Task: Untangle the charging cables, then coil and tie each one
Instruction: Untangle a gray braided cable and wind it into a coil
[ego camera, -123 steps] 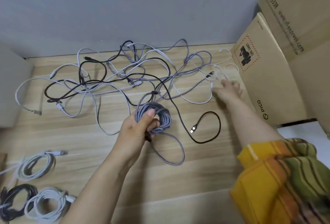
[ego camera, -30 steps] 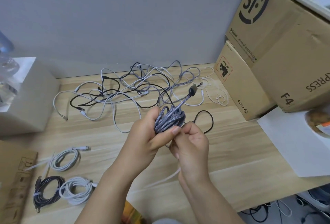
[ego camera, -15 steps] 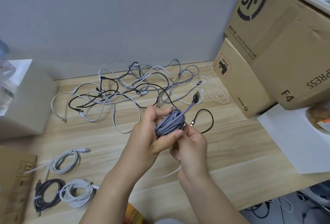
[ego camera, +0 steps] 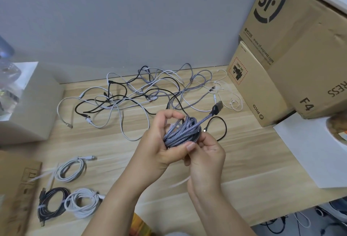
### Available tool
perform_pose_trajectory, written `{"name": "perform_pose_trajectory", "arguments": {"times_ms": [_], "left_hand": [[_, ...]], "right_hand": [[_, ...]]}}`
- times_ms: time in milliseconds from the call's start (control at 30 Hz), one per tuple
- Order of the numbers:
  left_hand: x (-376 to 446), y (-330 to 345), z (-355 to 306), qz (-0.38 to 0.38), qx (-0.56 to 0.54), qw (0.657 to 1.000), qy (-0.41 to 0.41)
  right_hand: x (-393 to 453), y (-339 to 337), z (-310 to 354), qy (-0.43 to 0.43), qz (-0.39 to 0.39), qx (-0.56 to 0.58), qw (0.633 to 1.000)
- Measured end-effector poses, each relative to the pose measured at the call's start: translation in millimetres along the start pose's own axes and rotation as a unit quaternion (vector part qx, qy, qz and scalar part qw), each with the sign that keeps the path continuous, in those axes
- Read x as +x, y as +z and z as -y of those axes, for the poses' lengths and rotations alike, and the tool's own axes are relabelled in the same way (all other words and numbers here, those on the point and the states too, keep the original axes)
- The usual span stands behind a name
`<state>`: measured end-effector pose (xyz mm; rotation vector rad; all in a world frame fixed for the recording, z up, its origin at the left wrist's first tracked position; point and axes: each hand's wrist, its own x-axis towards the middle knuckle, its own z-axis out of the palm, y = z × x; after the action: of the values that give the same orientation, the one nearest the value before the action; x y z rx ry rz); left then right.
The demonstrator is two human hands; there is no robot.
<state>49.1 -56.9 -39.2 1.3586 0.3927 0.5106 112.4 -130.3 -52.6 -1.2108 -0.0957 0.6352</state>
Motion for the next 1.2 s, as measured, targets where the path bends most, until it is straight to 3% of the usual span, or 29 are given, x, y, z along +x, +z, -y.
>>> {"name": "perform_pose_trajectory", "arguments": {"times_ms": [133, 233, 367, 567, 667, 800, 933, 1000, 1100, 1133, 1200], "left_hand": [[1.0, -0.8, -2.5, 0.003, -0.021, 0.999, -0.037], [2.1, -8.5, -5.0, -0.002, 0.006, 0.999, -0.038], [2.6, -20.2, -1.1, -0.032, 0.084, 0.995, -0.045], [7.7, -23.2, 1.7, -0.046, 0.041, 0.996, -0.066], [8.2, -21.8, 4.8, -0.057, 0.066, 0.994, -0.068], [6.1, -16.7, 13.8, -0.097, 0.109, 0.988, -0.047], [6.7, -14.4, 13.8, -0.106, 0.079, 0.990, -0.048], [6.5, -15.7, 14.5, -0.099, 0.101, 0.989, -0.043], [6.1, -18.7, 17.5, -0.090, 0.161, 0.982, -0.049], [6.1, -18.7, 18.2, -0.078, 0.165, 0.982, -0.051], [4.7, -15.9, 17.9, -0.057, 0.187, 0.980, -0.044]], "right_hand": [[-3.7, -2.6, 0.1, -0.012, 0.030, -0.026, 0.999], [-10.2, -3.0, -1.5, -0.013, 0.120, -0.033, 0.992], [-15.2, -2.3, -0.9, 0.084, 0.203, 0.021, 0.975], [-10.6, 1.1, -0.5, 0.207, 0.213, 0.198, 0.934], [-6.2, 2.1, 0.2, 0.209, 0.190, 0.132, 0.950], [2.7, -0.6, 2.5, 0.143, 0.173, -0.058, 0.973], [12.9, -12.4, 10.0, 0.089, 0.230, -0.230, 0.941], [18.9, -22.4, 15.2, -0.005, 0.192, -0.373, 0.908], [26.2, -24.6, 34.0, -0.251, 0.069, -0.499, 0.827], [28.3, -19.7, 43.1, -0.304, 0.082, -0.488, 0.814], [34.3, -6.4, 53.0, -0.363, 0.186, -0.490, 0.770]]}}
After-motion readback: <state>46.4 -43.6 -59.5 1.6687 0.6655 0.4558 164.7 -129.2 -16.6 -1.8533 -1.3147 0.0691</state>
